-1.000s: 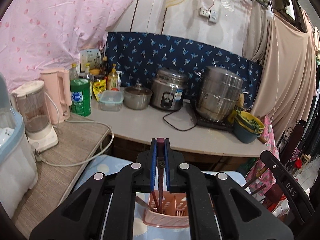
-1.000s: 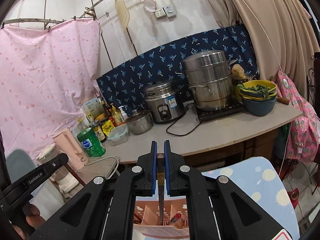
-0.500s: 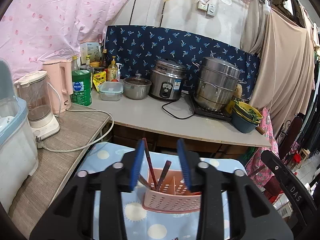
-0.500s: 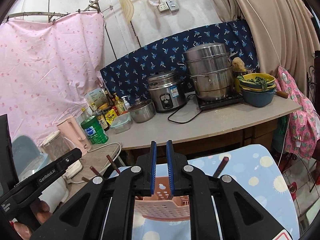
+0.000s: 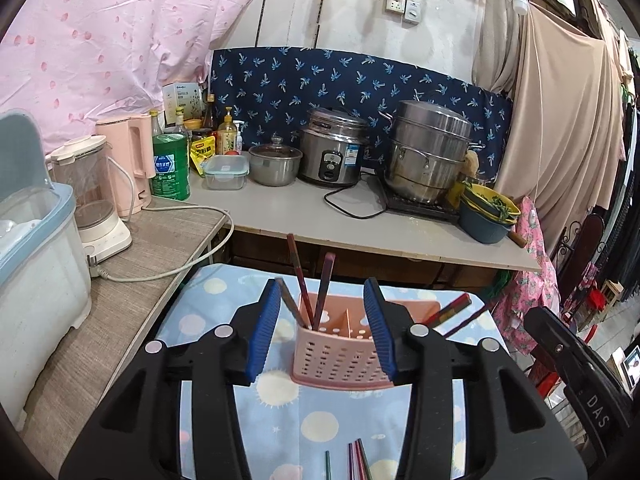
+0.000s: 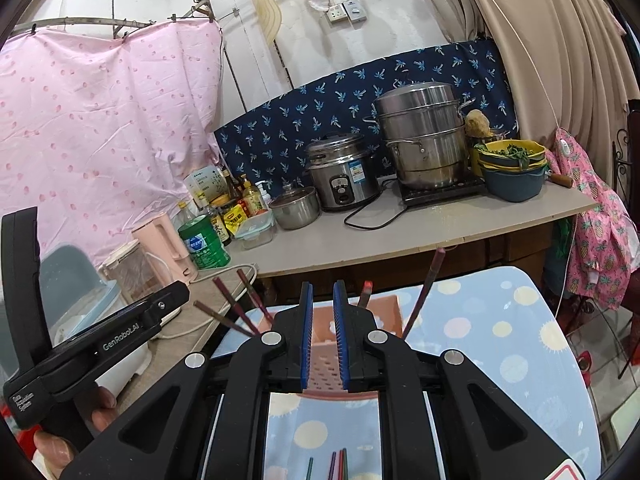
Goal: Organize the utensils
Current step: 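Lift both held chopsticks into the pink basket and open both tools, then move both open tools back down to the remaining chopsticks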
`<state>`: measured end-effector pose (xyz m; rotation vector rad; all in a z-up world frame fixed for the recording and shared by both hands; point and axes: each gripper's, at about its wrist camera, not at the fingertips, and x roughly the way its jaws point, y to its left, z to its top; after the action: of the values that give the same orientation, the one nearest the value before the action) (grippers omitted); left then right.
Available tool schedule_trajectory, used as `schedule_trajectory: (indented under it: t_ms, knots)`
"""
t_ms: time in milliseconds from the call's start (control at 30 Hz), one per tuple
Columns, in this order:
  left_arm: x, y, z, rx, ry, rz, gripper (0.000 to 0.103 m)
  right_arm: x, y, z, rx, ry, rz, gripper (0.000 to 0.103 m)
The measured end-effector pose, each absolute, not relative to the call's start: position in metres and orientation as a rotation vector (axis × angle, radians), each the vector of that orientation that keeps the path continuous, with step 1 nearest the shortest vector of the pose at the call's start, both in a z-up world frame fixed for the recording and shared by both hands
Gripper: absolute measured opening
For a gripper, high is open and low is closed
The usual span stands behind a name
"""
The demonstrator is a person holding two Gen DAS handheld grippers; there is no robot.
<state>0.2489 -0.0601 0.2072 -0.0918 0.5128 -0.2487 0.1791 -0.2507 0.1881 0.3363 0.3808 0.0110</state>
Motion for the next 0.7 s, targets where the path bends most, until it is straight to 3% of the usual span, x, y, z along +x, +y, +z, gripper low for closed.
schedule_trajectory:
  t_ms: [333, 700]
  knots:
    - [0.203, -0.057, 0.174, -0.061, 0.566, -0.276, 0.043, 0.133, -0.238, 0.161, 0.340, 0.433, 0.042, 0.012]
    - [0.146, -0.050, 0.105, -0.027, 0.692, -0.300, 0.043, 0.072, -0.222, 0.094, 0.321, 0.587, 0.055, 0.012]
